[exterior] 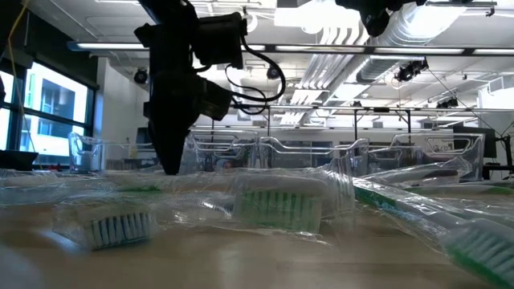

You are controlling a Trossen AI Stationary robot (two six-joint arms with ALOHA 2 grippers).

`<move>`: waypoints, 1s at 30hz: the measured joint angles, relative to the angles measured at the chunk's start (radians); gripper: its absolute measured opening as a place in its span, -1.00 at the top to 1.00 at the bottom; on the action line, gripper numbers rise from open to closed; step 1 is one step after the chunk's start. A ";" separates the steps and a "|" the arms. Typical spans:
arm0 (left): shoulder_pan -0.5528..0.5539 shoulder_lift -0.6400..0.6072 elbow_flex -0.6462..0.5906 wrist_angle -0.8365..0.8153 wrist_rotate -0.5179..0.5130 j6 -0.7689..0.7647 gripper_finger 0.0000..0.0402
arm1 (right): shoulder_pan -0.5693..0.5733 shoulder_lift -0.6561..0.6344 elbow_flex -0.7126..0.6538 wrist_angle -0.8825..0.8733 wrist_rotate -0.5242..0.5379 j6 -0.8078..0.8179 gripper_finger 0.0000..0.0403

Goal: Pick & Place Toothbrushes
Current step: Put the orange toothbrush into the middle right transparent bin

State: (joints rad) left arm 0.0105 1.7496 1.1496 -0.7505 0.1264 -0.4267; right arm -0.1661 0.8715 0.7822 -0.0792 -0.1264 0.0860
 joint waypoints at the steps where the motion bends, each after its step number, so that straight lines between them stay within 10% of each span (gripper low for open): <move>1: 0.000 0.000 0.000 -0.001 -0.004 0.000 0.25 | 0.000 0.000 0.000 0.000 -0.001 0.000 0.96; 30: 0.000 0.000 -0.006 0.007 -0.027 -0.002 0.25 | 0.000 0.000 0.000 0.000 -0.002 -0.003 0.96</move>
State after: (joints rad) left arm 0.0105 1.7496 1.1437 -0.7440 0.0995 -0.4287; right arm -0.1658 0.8715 0.7822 -0.0792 -0.1287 0.0830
